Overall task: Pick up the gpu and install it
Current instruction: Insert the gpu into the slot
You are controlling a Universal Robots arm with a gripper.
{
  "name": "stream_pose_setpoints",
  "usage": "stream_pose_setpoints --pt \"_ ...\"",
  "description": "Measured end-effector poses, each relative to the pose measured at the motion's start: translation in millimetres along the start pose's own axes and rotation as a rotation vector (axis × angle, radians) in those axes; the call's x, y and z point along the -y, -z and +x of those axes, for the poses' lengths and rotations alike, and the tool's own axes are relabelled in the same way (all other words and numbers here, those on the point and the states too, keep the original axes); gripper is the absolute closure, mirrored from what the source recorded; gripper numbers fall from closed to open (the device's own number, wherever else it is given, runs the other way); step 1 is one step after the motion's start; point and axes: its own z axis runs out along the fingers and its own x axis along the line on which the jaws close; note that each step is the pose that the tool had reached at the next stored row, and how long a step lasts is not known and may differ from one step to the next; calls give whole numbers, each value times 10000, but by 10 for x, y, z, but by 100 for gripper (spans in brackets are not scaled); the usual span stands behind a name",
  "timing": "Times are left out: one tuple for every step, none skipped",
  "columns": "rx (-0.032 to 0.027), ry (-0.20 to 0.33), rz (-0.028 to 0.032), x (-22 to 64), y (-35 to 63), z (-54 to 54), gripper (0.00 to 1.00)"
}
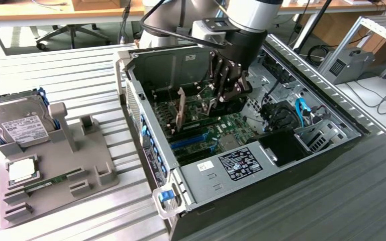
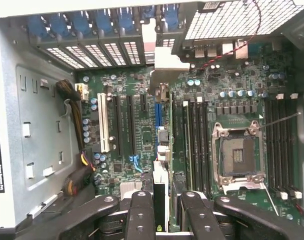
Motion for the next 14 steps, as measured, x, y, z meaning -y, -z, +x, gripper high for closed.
stream_pose_setpoints --pt "100 6 -6 0 -1 6 74" --pt "209 13 -14 0 0 11 74" --pt "323 21 -20 1 -1 15 74" --pt "451 29 -28 1 -1 22 74" --pt "531 34 -33 2 -2 29 74" --pt "603 44 -35 2 -2 39 74" --pt "640 60 -32 1 -2 47 74" --pt "644 79 -29 1 -2 58 74" --pt "645 89 -26 1 -2 67 74" --pt "645 98 -25 1 -3 78 74" --pt "644 104 -24 0 -3 89 74" --pt "644 107 -24 -1 -3 95 74" --pt "643 111 -24 -1 -3 100 74" --pt "641 117 -24 0 -3 104 74"
